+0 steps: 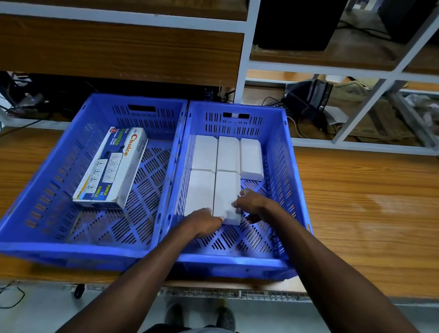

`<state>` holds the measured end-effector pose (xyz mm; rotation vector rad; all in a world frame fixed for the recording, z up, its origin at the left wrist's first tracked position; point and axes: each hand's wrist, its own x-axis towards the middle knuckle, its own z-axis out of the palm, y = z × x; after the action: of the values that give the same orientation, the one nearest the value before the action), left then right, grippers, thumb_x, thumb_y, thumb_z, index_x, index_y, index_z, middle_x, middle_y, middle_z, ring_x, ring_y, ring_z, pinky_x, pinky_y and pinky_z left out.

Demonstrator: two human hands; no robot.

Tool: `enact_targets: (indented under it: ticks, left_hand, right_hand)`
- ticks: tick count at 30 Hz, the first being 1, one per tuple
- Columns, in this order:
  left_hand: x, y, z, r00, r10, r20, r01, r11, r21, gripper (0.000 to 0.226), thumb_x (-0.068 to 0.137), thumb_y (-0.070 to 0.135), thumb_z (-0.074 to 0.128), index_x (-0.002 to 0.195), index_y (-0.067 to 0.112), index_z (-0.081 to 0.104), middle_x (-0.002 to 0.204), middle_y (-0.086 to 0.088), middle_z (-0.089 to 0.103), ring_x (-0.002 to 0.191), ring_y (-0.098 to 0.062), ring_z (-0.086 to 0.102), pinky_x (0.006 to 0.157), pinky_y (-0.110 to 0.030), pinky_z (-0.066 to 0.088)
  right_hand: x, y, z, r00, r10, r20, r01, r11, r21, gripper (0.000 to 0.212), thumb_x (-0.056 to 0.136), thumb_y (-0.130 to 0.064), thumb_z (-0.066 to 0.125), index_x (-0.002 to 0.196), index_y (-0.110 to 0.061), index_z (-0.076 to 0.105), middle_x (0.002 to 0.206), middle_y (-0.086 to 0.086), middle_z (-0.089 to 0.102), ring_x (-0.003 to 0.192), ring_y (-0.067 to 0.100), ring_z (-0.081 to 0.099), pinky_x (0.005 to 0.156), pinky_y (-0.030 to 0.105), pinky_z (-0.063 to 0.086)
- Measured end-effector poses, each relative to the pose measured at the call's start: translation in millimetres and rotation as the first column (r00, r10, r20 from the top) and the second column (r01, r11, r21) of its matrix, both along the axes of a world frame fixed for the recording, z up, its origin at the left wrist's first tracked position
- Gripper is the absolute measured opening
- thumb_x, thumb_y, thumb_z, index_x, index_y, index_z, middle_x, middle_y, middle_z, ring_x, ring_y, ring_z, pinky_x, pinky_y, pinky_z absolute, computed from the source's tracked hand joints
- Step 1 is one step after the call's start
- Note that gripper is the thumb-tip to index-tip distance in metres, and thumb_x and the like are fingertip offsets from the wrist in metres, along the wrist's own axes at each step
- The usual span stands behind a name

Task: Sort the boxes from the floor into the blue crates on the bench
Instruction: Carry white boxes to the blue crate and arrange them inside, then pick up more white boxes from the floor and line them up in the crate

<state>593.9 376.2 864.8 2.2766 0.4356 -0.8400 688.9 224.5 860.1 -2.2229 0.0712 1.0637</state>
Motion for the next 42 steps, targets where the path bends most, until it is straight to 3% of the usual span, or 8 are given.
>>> enact_targets:
  ticks: [4, 8, 13, 19, 25, 31, 37, 42]
  left_hand:
    - [-3, 9, 6, 0.969, 0.128, 0.212, -0.112, 0.99, -0.088, 0.049, 0.107, 0.037, 0.044, 0.151, 0.017, 0.045, 0.154, -0.008, 0.049, 0.135, -0.027, 0.051, 0.103, -0.03, 0.039]
    - [-11, 14, 20, 0.831, 0.328, 0.45, -0.196, 0.929, -0.315, 0.029, 0.106, 0.027, 0.051, 0.132, 0.024, 0.065, 0.134, 0.001, 0.065, 0.115, -0.016, 0.063, 0.097, -0.034, 0.052]
    - [-30, 3, 38, 0.703, 0.494, 0.511, -0.194, 0.825, -0.531, 0.023, 0.096, 0.038, 0.06, 0.113, 0.034, 0.074, 0.113, 0.012, 0.074, 0.108, -0.015, 0.068, 0.097, -0.041, 0.056]
    - [-55, -26, 66, 0.704, 0.529, 0.474, -0.037, 0.694, -0.719, 0.021, 0.1, 0.022, 0.059, 0.112, 0.011, 0.072, 0.099, 0.002, 0.075, 0.089, -0.012, 0.07, 0.08, -0.025, 0.056]
    - [-96, -53, 74, 0.86, 0.238, 0.451, 0.258, 0.56, -0.787, 0.023, 0.097, 0.026, 0.054, 0.102, 0.013, 0.073, 0.087, -0.006, 0.073, 0.079, -0.018, 0.066, 0.076, -0.025, 0.055]
    - [-169, -84, 45, 0.894, -0.234, 0.382, 0.447, 0.412, -0.794, 0.022, 0.094, 0.027, 0.056, 0.1, 0.014, 0.072, 0.082, -0.004, 0.071, 0.07, -0.014, 0.063, 0.069, -0.02, 0.051]
    - [-255, -108, -1, 0.713, -0.674, 0.194, 0.556, 0.373, -0.743, 0.017, 0.103, 0.022, 0.057, 0.098, 0.017, 0.072, 0.079, 0.003, 0.071, 0.061, -0.011, 0.062, 0.066, -0.028, 0.047]
    - [-317, -119, -23, 0.498, -0.861, 0.104, 0.663, 0.301, -0.685, 0.023, 0.106, 0.02, 0.051, 0.1, 0.018, 0.073, 0.086, -0.002, 0.072, 0.067, -0.016, 0.063, 0.067, -0.028, 0.046]
  right_hand:
    - [-3, -11, 10, 0.993, 0.054, 0.108, -0.057, 0.998, 0.023, 0.066, 0.103, -0.03, 0.056, 0.16, -0.015, 0.027, 0.15, 0.011, 0.048, 0.113, 0.025, 0.054, 0.097, 0.04, 0.051]
    - [-10, -24, 19, 0.972, 0.001, 0.235, -0.039, 0.987, 0.153, 0.058, 0.102, -0.033, 0.06, 0.155, -0.019, 0.04, 0.158, 0.01, 0.043, 0.135, 0.026, 0.051, 0.103, 0.036, 0.047]
    - [-46, -42, 40, 0.891, -0.171, 0.419, 0.023, 0.942, 0.336, 0.04, 0.1, -0.029, 0.064, 0.14, -0.025, 0.057, 0.134, 0.002, 0.064, 0.12, 0.017, 0.063, 0.103, 0.038, 0.052]
    - [-123, -56, 76, 0.678, -0.602, 0.422, 0.251, 0.73, 0.636, 0.02, 0.1, -0.01, 0.063, 0.115, -0.022, 0.069, 0.103, -0.003, 0.074, 0.085, 0.0, 0.067, 0.077, 0.024, 0.056]
    - [-244, -64, 92, 0.293, -0.918, 0.266, 0.518, 0.387, 0.763, 0.012, 0.102, -0.01, 0.06, 0.105, -0.012, 0.072, 0.09, 0.002, 0.075, 0.073, 0.016, 0.068, 0.066, 0.026, 0.055]
    - [-388, -50, 56, -0.075, -0.986, 0.149, 0.742, 0.045, 0.669, 0.016, 0.101, -0.016, 0.062, 0.108, -0.006, 0.073, 0.088, 0.002, 0.076, 0.072, 0.017, 0.066, 0.066, 0.028, 0.053]
    - [-521, -25, 2, -0.385, -0.919, 0.082, 0.804, -0.29, 0.519, 0.016, 0.1, -0.018, 0.062, 0.104, -0.006, 0.072, 0.092, 0.007, 0.076, 0.068, 0.016, 0.064, 0.062, 0.026, 0.047]
    - [-611, -3, -31, -0.532, -0.843, 0.082, 0.794, -0.462, 0.396, 0.016, 0.101, -0.022, 0.06, 0.106, -0.012, 0.071, 0.097, 0.004, 0.077, 0.066, 0.013, 0.065, 0.066, 0.028, 0.048]
